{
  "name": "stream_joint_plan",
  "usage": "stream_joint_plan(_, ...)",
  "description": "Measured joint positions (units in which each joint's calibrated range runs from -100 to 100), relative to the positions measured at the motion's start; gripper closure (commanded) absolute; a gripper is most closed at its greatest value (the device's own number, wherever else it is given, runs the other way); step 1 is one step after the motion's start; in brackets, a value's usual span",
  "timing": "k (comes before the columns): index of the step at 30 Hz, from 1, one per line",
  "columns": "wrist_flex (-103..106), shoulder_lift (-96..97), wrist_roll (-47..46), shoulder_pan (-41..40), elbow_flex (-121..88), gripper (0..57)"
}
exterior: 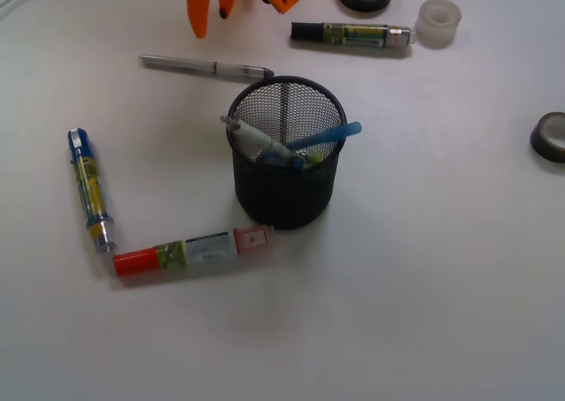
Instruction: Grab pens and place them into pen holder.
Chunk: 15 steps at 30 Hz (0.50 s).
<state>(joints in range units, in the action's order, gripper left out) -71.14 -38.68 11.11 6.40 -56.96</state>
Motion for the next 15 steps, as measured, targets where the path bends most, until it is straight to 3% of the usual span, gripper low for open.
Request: stream_joint_plan(15, 10.11, 21.95, -1.90, -4.00, 3.77, 38.3)
